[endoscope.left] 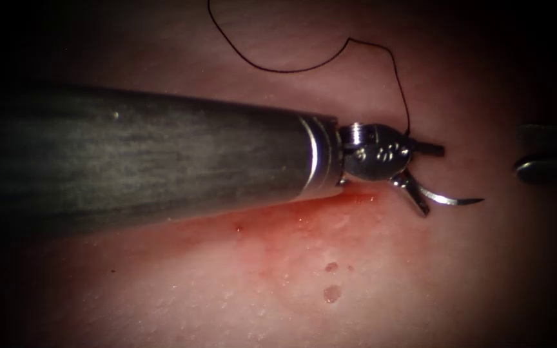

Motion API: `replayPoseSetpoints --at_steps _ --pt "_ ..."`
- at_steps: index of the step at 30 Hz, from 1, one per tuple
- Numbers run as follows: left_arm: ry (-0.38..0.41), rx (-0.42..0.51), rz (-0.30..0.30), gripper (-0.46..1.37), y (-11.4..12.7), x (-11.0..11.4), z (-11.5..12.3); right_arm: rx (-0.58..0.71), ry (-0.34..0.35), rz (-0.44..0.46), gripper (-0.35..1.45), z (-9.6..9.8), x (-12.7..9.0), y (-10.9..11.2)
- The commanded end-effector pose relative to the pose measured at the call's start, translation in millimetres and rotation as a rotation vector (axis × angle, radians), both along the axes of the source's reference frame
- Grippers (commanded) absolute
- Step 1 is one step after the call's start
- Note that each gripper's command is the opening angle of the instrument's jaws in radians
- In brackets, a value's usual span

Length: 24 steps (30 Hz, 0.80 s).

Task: Wound Closure
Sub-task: Grab the needle from the skin using the left tool.

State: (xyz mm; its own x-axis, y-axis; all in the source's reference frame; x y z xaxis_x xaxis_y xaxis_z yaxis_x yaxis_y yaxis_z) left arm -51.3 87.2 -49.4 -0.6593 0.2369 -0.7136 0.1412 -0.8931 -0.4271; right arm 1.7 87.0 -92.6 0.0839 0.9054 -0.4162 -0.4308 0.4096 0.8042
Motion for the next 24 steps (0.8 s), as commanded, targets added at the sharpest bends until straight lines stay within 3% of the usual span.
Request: replayPoseSetpoints --at_steps 1,18,24 --pt "0.009 0.005 0.008 0.24 -0.1 -0.2 0.1 0.000 0.005 -0.002 1.10 0.0 0.0 0.0" --pt "0.112 0.024 0.089 0.34 -2.1 -1.6 2.5 0.002 0.006 -0.003 1.09 -0.3 -0.1 0.0" --pt "0.140 0.023 0.115 0.15 -3.3 -1.7 2.8 0.005 0.006 -0.003 1.08 -0.3 -0.2 0.2"
